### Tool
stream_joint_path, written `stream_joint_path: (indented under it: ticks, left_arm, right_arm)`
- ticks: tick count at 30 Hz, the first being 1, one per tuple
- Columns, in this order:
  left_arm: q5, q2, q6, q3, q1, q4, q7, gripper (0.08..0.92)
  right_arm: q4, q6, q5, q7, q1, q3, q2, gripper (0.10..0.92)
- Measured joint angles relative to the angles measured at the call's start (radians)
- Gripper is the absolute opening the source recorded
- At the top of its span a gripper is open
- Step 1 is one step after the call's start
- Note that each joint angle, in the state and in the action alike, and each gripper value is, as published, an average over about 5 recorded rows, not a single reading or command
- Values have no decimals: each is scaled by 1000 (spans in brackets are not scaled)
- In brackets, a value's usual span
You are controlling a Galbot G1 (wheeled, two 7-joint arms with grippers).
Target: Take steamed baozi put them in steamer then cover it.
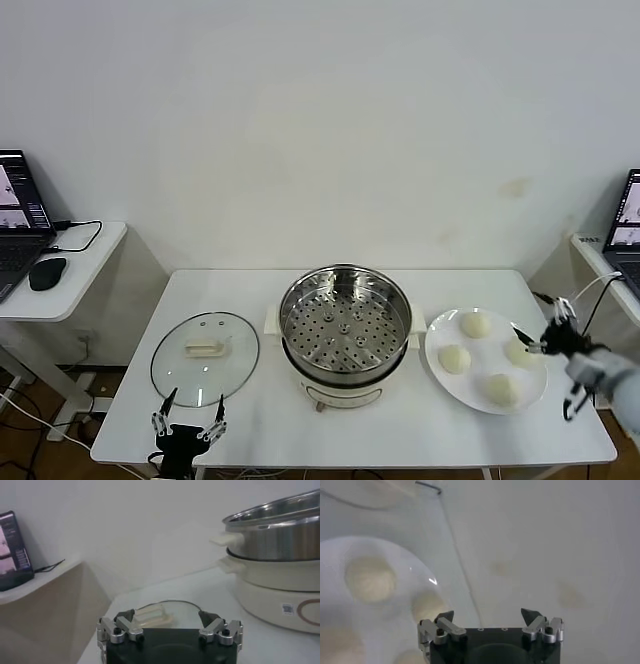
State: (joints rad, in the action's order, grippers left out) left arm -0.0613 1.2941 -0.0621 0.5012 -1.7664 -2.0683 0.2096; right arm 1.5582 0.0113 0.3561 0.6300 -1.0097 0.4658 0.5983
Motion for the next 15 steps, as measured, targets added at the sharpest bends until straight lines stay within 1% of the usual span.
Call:
stream_joint_path:
  ticks: [7, 15]
  left_arm:
    - [-16, 0, -16, -3, 14, -7, 3, 823]
    - [-20, -2, -27, 5, 30, -3, 6, 823]
  right_arm:
    - [-132, -15, -40, 175, 312, -327, -56, 823]
    - [-291, 5, -57, 294, 626, -666, -24, 823]
